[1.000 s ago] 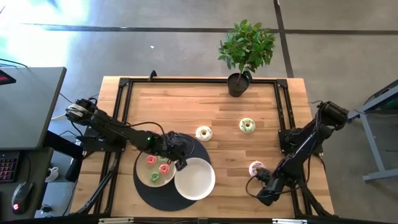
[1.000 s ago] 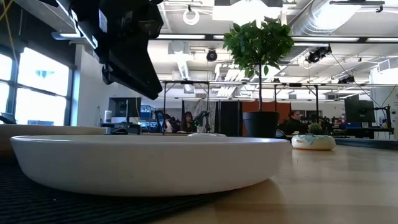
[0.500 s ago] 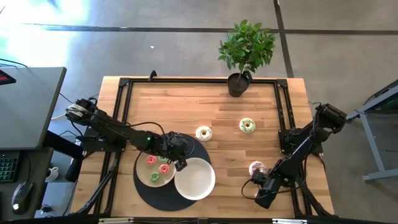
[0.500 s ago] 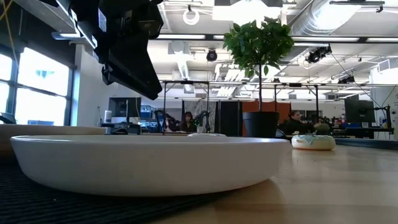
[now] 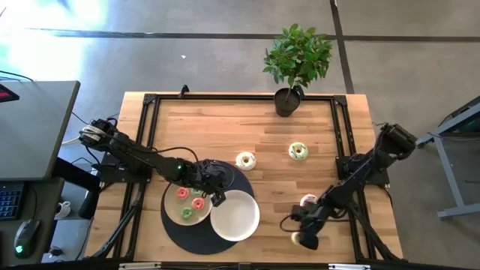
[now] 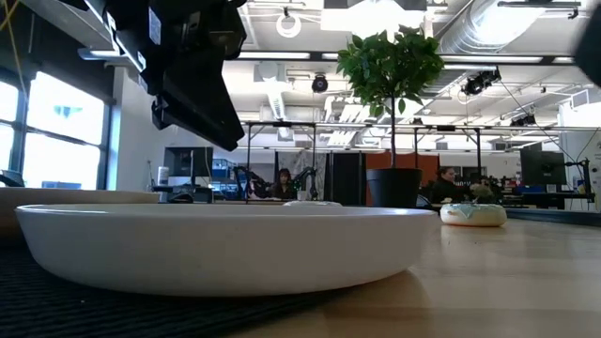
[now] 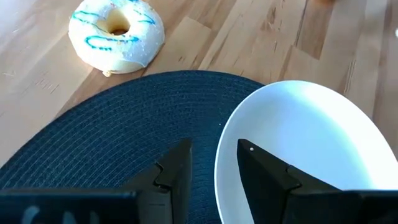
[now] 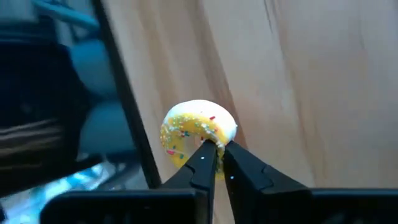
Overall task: Pick & Place donuts
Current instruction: Put the small yellow donut on the left white plate
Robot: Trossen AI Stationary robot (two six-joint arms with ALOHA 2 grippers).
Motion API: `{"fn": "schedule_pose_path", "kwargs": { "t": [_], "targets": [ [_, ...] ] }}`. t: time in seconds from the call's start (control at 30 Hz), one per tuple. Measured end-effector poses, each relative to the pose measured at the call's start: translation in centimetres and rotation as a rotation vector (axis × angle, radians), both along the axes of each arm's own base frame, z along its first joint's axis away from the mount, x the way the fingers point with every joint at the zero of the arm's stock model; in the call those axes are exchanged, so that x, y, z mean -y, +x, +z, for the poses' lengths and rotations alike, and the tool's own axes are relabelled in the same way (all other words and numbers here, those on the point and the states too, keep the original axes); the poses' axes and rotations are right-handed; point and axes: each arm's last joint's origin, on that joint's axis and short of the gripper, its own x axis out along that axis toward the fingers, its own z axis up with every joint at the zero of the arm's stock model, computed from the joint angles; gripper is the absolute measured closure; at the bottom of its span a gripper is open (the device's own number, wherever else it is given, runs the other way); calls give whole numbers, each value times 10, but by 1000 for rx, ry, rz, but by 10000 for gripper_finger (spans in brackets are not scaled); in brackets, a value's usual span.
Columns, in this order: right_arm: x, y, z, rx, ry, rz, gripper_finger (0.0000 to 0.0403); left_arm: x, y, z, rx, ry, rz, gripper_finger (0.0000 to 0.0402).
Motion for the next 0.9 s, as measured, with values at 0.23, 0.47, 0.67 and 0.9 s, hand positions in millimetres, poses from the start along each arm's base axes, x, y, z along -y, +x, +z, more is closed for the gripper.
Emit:
{"fn": "schedule_pose_path", "kwargs": {
  "t": [0.23, 0.47, 0.67, 0.9],
  "targets": [
    [29, 36, 10, 470, -412, -90, 397, 6, -2, 1, 31, 25, 50, 275],
    [71, 69, 24, 653, -673, -368, 383, 29, -14, 5, 48, -16, 27, 275],
    [99, 89, 38, 761, -699, -493, 397, 45, -33, 17, 86, -13, 47, 275],
    [103, 116, 31, 854, -627, -521, 395, 51, -71, 39, 122, 13, 118, 275]
  ]
}}
